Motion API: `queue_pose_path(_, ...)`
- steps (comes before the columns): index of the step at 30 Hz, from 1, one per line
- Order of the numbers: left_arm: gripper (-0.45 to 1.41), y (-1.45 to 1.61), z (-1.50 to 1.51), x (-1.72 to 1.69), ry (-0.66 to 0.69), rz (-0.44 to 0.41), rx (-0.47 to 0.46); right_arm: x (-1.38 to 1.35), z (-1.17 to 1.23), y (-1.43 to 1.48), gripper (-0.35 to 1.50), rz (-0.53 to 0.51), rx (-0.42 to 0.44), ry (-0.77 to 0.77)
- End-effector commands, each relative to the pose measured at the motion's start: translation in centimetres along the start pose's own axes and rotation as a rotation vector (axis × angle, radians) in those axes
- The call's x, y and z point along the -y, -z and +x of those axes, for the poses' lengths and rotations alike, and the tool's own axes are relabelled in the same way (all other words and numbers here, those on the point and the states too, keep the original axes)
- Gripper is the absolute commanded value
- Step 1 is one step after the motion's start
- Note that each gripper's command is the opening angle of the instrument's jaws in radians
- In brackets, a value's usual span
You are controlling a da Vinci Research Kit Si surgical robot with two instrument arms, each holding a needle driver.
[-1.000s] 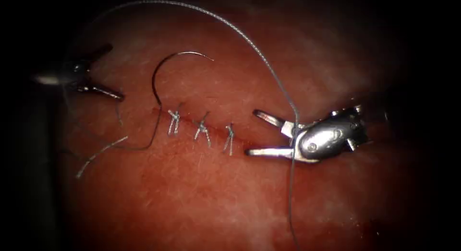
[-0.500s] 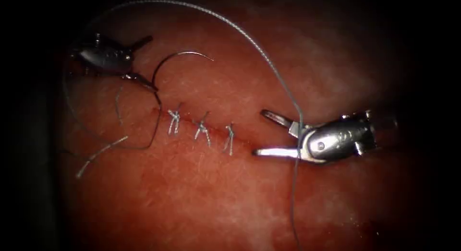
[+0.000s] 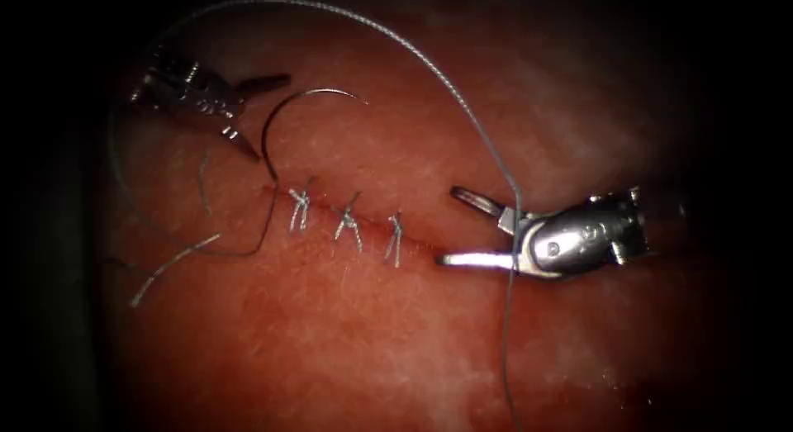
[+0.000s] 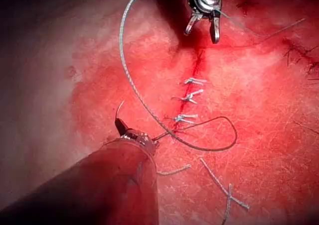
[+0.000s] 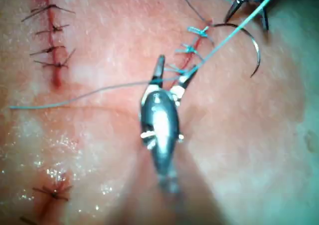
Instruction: Wound Closure
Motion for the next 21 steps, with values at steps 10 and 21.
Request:
queue_pose_path(10, 0.57, -0.32, 0.03, -0.07, -0.207, -0.126, 0.091, 0.13, -0.05, -0.09, 1.35, 0.001, -0.001, -0.002)
queue_pose_path(21, -0.45, -0.4, 0.02, -0.05, -0.311, -0.185, 0.159, 0.15, -0.06, -0.11, 1.35, -0.004, -0.005, -0.002)
